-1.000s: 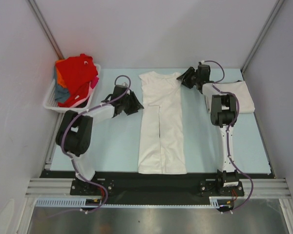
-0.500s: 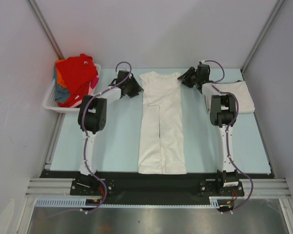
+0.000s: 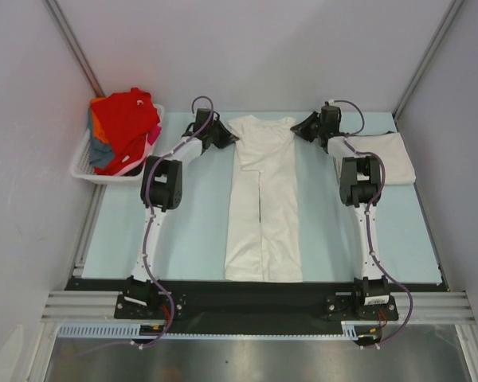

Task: Fold and stack the t-shirts
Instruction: Fold the tshirt

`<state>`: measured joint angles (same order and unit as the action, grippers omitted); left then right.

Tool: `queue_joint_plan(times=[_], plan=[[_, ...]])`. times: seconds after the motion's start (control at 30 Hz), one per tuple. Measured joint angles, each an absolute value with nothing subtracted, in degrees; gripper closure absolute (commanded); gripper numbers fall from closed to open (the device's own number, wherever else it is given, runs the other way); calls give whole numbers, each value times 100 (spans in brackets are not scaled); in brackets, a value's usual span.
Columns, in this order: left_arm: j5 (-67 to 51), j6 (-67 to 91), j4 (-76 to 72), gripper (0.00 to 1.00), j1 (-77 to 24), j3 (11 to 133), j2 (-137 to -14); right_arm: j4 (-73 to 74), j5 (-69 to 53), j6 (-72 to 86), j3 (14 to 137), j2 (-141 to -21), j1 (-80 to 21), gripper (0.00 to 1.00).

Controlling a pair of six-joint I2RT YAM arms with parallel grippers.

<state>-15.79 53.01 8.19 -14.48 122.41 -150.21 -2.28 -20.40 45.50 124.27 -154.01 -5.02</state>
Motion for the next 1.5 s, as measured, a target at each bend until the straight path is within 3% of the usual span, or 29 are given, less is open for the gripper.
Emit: queue_joint_plan(times=[0.23,0.27,0.3,0.33,0.4,0.43,0.5,0.53,0.7,0.9,1.17,1.5], plan=[[-1839,5776,552,99,-1256,12842,-15515,-410,-2021,4851,13200,-15965,-506,98],[-1859,5837,504,94,-1221,12936,-15587,-434,-2005,4869,13275,-16009,-506,90],[-1874,5865,471,84,-1186,13015,-15651,-451,-1990,4917,13364,-16073,-506,71],[-1881,5896,456,65,-1155,13080,-15703,-469,-1990,4967,13428,-16112,-506,65],[-1981,5948,353,53,-1103,13187,-15773,-530,-2014,4971,13513,-16132,-506,52],[-1999,5942,285,41,-1074,13200,-15771,-548,-2040,4967,13537,-16132,-506,50],[-2027,5854,106,26,-1024,13100,-15683,-552,-2056,4908,13531,-16090,-506,47],[-2034,5784,40,24,-1000,12895,-15539,-532,-2060,4869,13489,-16048,-506,47],[-1962,5319,5,25,-891,11222,-14368,-84,-2095,4517,12632,-15334,-508,48],[-1765,4670,113,29,-847,8248,-12143,60,-2193,4150,9441,-13032,-543,49],[-1494,4287,-220,32,-1354,4372,-8543,637,-1378,3717,6512,-9937,-1466,48],[-1374,4195,427,33,-2587,2460,-6095,2093,-165,3905,3824,-7107,-3607,50]])
